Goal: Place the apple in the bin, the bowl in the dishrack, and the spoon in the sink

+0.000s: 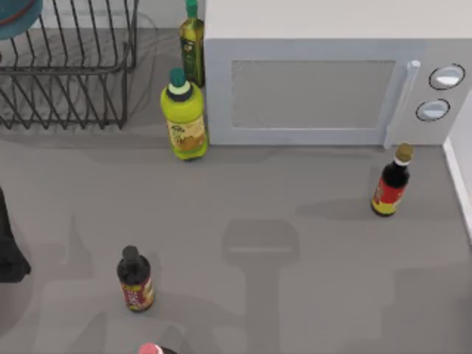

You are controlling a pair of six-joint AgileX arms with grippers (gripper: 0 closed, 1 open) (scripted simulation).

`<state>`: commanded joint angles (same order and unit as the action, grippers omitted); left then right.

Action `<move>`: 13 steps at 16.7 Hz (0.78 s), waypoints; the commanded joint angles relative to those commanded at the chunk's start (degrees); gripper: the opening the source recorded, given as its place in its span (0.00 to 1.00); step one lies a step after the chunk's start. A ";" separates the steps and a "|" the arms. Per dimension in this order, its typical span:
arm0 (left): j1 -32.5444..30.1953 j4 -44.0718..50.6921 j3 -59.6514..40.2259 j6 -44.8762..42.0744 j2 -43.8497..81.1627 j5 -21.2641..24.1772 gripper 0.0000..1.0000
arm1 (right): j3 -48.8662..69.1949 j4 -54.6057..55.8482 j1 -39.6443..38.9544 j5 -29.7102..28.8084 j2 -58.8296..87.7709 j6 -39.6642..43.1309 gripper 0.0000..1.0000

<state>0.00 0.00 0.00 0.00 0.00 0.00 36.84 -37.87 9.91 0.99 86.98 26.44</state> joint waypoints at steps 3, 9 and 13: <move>0.00 0.00 0.00 0.00 0.00 0.00 1.00 | 2.19 -2.26 0.11 0.00 -1.03 0.21 0.00; 0.00 0.00 0.00 0.00 0.00 0.00 1.00 | 10.94 -19.51 0.25 0.00 -5.73 0.47 0.00; 0.00 0.00 0.00 0.00 0.00 0.00 1.00 | 16.23 -26.26 0.27 -0.01 -9.82 0.44 0.00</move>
<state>0.00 0.00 0.00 0.00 0.00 0.00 53.07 -64.13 10.18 0.98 77.15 26.88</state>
